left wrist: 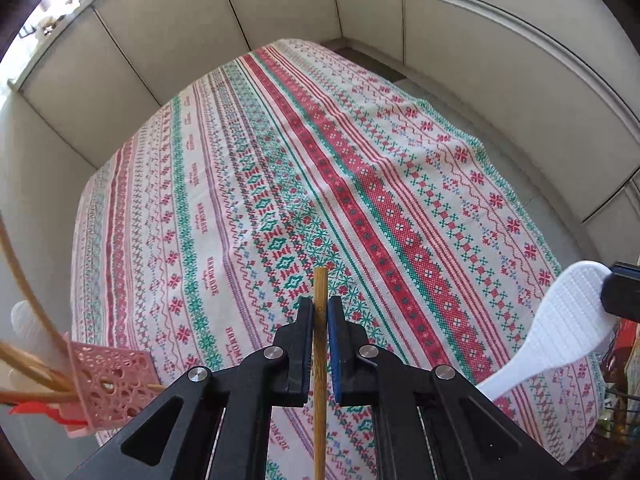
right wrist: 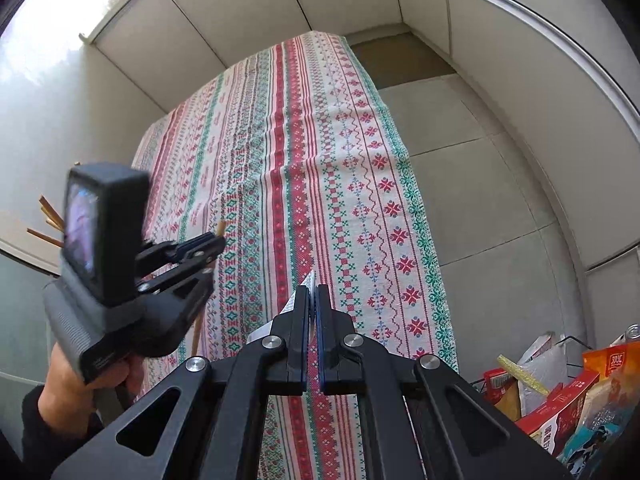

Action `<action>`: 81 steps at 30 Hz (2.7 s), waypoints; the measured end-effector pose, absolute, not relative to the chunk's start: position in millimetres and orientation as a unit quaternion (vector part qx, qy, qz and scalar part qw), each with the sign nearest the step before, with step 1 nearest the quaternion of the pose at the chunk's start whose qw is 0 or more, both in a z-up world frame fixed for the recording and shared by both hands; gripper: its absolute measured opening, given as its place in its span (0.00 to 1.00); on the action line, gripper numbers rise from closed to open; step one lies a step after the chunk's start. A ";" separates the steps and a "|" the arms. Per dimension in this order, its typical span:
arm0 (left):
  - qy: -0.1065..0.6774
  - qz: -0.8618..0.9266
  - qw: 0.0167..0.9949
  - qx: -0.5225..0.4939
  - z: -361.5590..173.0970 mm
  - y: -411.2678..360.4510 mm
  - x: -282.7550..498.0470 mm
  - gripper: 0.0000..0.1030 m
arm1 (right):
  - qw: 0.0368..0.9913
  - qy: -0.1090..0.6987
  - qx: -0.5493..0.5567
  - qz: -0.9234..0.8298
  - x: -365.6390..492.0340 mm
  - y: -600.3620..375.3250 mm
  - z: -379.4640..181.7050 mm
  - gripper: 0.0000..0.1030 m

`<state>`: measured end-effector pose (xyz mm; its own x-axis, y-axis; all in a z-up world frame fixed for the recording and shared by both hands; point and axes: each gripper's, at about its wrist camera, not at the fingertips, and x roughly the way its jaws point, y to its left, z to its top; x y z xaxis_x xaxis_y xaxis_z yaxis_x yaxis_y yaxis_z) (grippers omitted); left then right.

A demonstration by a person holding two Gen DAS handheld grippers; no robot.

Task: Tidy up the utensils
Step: 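Lift the chopstick upright into the pink holder and open the left gripper, then lower the white spoon into the pink holder and open the right gripper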

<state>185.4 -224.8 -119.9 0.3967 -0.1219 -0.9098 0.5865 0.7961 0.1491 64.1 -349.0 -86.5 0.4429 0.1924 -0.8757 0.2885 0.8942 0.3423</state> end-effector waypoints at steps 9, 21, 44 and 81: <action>0.427 -0.237 0.858 0.156 -44.8 -156.7 135.4 0.07 | 0.836 0.505 0.214 -0.018 58.4 -325.4 -66.2 0.03; 0.327 -0.203 0.921 0.059 51.3 -53.4 95.9 0.07 | 0.855 0.479 0.198 -0.001 63.2 -285.8 -41.8 0.02; 0.141 -0.053 0.989 0.007 74.6 13.7 146.5 0.07 | 0.875 0.452 0.173 0.017 76.3 -240.2 -19.1 0.02; 0.462 -0.008 0.880 -0.110 -62.8 112.1 147.9 0.74 | 0.931 0.355 -0.046 0.062 100.6 -63.0 84.5 0.02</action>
